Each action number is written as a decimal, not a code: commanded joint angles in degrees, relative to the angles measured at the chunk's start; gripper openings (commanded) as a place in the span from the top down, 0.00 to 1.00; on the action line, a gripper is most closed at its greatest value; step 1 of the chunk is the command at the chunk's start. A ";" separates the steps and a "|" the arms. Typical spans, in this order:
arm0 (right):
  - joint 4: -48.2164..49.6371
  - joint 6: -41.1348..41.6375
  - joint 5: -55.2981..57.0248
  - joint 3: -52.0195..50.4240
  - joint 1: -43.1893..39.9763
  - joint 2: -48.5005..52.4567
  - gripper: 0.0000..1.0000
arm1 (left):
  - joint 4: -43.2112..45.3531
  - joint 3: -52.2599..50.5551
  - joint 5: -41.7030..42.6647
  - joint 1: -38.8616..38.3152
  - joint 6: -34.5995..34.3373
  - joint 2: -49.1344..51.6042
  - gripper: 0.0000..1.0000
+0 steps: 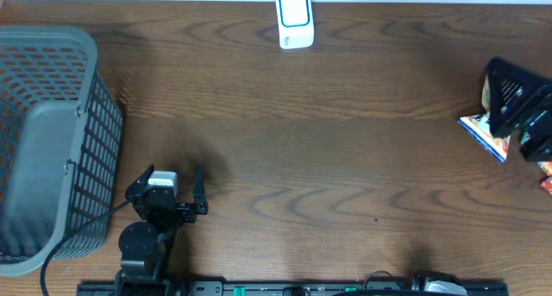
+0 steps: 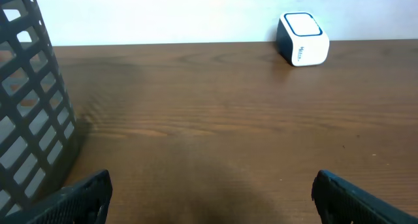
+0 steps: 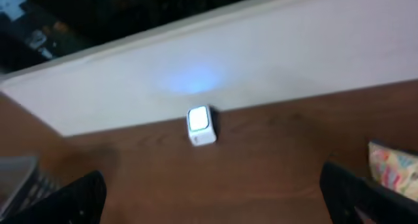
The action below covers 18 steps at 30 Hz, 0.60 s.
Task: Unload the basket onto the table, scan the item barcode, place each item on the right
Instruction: 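Carry the snack bag to the right table edge and release it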
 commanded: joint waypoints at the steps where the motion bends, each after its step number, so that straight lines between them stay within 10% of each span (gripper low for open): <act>1: -3.26 -1.79 -2.91 -0.13 0.39 -0.28 0.01 | -1.49 -0.85 0.35 0.20 -0.26 -0.26 0.02; 18: -17.33 -5.79 4.94 -0.17 0.39 -10.82 0.01 | -1.49 -0.85 0.35 0.20 -0.26 -0.26 0.02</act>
